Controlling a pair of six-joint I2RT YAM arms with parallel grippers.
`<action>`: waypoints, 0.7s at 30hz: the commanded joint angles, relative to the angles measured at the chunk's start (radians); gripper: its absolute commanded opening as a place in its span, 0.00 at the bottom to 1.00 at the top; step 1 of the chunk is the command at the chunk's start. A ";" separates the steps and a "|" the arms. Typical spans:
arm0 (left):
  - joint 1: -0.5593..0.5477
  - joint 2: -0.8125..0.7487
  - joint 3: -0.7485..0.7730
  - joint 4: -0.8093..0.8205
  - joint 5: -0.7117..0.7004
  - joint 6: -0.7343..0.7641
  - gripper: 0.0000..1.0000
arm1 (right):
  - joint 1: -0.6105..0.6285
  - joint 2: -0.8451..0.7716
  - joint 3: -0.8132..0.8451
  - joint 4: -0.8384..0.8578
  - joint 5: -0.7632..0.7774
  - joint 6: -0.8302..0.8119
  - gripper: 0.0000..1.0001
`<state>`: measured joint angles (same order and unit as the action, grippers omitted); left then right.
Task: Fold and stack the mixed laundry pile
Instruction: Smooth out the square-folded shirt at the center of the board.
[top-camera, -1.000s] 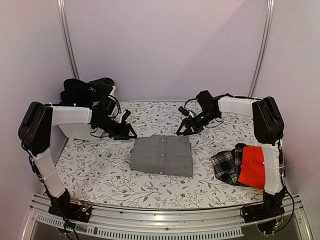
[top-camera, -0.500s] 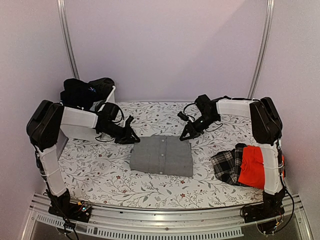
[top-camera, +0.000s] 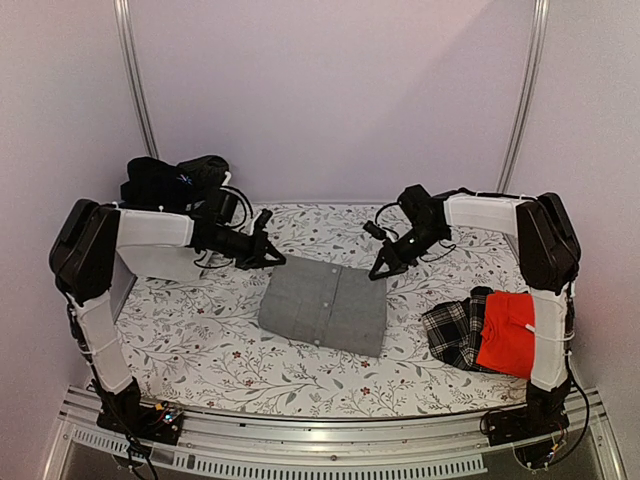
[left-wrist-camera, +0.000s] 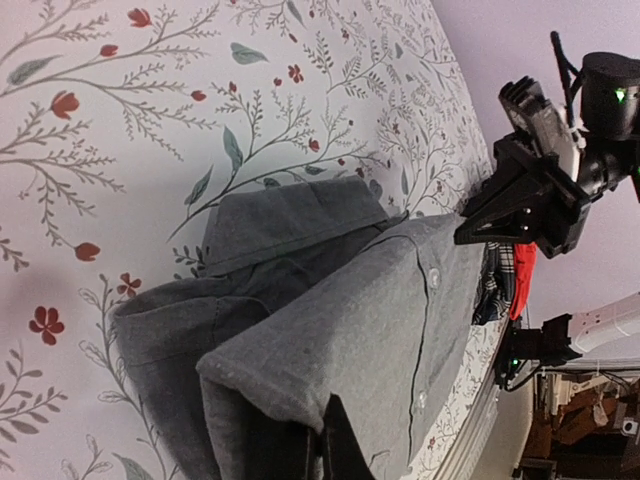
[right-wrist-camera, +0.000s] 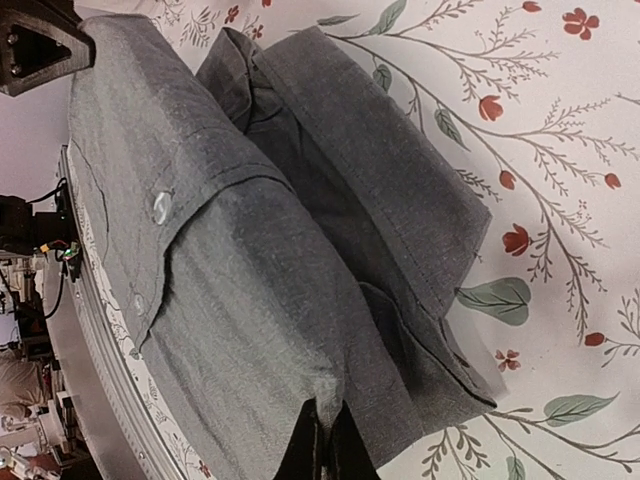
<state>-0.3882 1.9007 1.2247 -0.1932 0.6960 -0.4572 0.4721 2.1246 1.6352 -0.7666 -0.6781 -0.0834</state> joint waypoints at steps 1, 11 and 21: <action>-0.003 0.044 0.066 0.043 -0.003 0.051 0.00 | -0.025 -0.017 -0.028 -0.024 0.136 -0.006 0.00; -0.052 0.279 0.283 -0.001 -0.049 0.079 0.00 | -0.027 0.064 -0.034 0.014 0.223 0.052 0.00; -0.049 0.323 0.288 -0.068 -0.096 0.129 0.00 | -0.006 0.154 0.105 -0.027 0.231 0.075 0.00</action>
<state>-0.4366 2.2616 1.5219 -0.2474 0.6147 -0.3656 0.4576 2.2478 1.7008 -0.7425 -0.4961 -0.0147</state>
